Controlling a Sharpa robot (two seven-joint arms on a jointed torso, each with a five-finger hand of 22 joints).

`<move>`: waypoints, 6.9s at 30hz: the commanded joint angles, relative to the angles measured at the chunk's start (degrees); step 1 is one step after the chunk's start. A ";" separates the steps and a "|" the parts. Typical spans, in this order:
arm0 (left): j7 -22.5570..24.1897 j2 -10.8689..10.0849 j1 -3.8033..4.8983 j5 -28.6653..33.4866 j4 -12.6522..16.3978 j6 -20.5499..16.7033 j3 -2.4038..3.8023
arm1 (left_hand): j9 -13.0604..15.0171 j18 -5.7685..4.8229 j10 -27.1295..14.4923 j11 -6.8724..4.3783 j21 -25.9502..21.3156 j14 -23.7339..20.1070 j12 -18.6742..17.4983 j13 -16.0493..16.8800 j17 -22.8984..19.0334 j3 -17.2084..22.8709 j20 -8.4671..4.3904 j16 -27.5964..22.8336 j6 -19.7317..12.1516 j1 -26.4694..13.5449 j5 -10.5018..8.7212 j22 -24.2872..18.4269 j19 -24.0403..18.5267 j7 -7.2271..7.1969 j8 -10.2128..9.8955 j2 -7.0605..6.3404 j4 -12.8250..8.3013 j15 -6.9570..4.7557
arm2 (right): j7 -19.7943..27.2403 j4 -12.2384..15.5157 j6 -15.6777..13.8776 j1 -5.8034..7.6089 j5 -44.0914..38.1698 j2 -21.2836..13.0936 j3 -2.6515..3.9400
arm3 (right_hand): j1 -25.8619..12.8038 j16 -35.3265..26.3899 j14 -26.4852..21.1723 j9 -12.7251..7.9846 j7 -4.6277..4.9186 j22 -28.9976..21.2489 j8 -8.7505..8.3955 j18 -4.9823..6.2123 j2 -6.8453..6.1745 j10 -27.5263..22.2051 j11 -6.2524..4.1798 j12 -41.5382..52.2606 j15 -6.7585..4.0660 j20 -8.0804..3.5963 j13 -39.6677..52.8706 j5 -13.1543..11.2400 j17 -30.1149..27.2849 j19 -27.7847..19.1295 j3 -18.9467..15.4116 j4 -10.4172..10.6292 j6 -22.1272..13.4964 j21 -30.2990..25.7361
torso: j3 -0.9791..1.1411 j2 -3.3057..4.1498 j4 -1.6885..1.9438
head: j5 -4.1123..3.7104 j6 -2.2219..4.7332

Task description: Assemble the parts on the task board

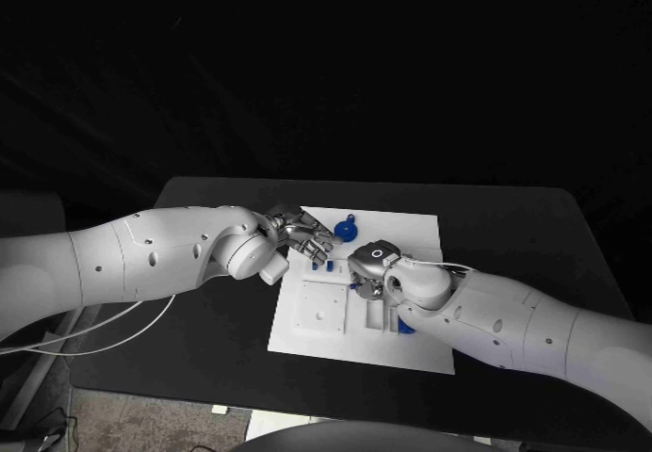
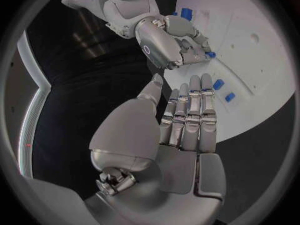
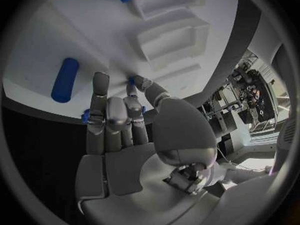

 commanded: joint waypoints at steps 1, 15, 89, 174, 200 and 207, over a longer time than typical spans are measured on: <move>0.33 0.06 0.06 -0.41 0.20 0.45 0.04 | 0.00 0.21 -0.18 0.26 0.35 -0.13 -0.09 -0.06 0.05 0.05 -0.01 -0.05 -0.41 0.22 -0.14 0.07 -0.46 0.00 -0.13 0.05 -0.29 0.25 | 0.57 -0.70 7.21 -1.80 -0.71 -0.50 -1.21 | 0.47 -0.01 0.11 0.41 -0.01 1.25 0.36 0.51 0.76 0.53 -0.02 0.36 -0.16 -0.18 1.03 -0.86 0.07 -0.55 0.94 -0.03 0.49 0.63 | -0.01 0.03 0.02 | -0.07 -0.02; 0.31 0.08 0.06 -0.61 0.22 0.48 0.04 | 0.00 0.22 -0.19 0.27 0.36 -0.12 -0.10 -0.07 0.05 0.07 -0.01 -0.04 -0.43 0.28 -0.14 0.08 -0.47 0.01 -0.14 0.03 -0.36 0.24 | 0.68 -0.90 4.81 -1.89 -1.63 -0.57 -1.21 | -0.15 0.47 0.33 1.36 -0.40 1.03 0.41 -0.44 -0.69 4.58 -0.32 4.04 -0.38 -1.48 10.68 2.45 1.06 -1.30 3.19 0.01 2.18 3.36 | -0.03 0.02 0.04 | -0.04 -0.18; -2.82 0.00 0.06 -3.86 0.16 1.22 0.04 | 0.01 -0.15 0.63 -0.43 8.92 4.52 -0.09 -0.05 4.81 -0.64 -2.49 7.40 0.16 -0.31 -0.12 8.61 -0.24 -0.30 -0.15 0.04 0.15 -2.12 | 1.77 8.20 3.17 0.94 9.83 -4.56 0.05 | 1.94 -2.18 -1.61 0.01 1.01 -4.31 0.29 -2.30 -2.94 -0.36 1.35 -2.84 0.78 -1.07 4.46 -9.48 -0.67 -0.60 -12.04 10.14 -6.74 -1.96 | -0.08 0.04 0.02 | -0.37 0.25; -2.87 -0.36 0.05 -3.87 0.18 1.93 0.03 | 0.01 -0.12 0.55 -0.42 8.98 4.32 -0.09 -0.06 4.70 -0.27 -2.44 7.32 -0.01 -0.03 -0.12 10.07 -0.84 -0.25 -0.15 0.12 -0.22 -2.09 | 2.24 9.19 2.11 -1.98 3.52 -5.21 -1.22 | 1.56 -2.06 -1.58 -0.01 1.16 -1.35 0.27 -2.24 -2.82 -1.04 1.35 -1.72 0.68 -1.49 1.59 -6.46 -1.15 -0.01 -6.83 4.78 -6.51 -3.22 | -0.01 0.05 0.05 | -0.32 -0.81; -2.93 -0.44 0.05 -3.88 0.23 1.93 0.03 | 0.01 -0.11 0.56 -0.43 8.93 4.31 -0.09 -0.06 4.66 -0.12 -2.45 7.26 -0.04 0.12 -0.13 10.63 -0.96 -0.24 -0.14 0.19 -0.40 -2.10 | 0.12 8.74 -0.37 -2.32 4.99 -5.30 -1.21 | -1.29 -1.10 -0.54 0.20 0.34 1.07 0.35 -0.94 0.63 0.16 0.17 -1.48 -0.14 -1.41 2.04 -5.86 -0.16 0.03 6.06 1.77 -1.75 -1.51 | -0.02 0.04 0.04 | -0.53 -0.79; -2.94 -0.50 0.05 -3.88 0.23 1.94 0.03 | 0.01 -0.11 0.56 -0.43 8.93 4.31 -0.09 -0.06 4.66 -0.12 -2.45 7.26 -0.04 0.12 -0.13 10.63 -0.96 -0.24 -0.14 0.19 -0.40 -2.10 | -0.48 8.84 -1.75 -2.32 5.89 -5.49 -1.21 | -1.90 -1.12 -0.41 0.27 0.19 0.99 0.36 -0.89 0.90 0.47 0.05 -1.43 -0.22 -1.43 2.49 -6.06 0.00 -0.17 6.68 1.11 -1.22 -0.91 | -0.03 0.05 0.06 | -0.55 -0.77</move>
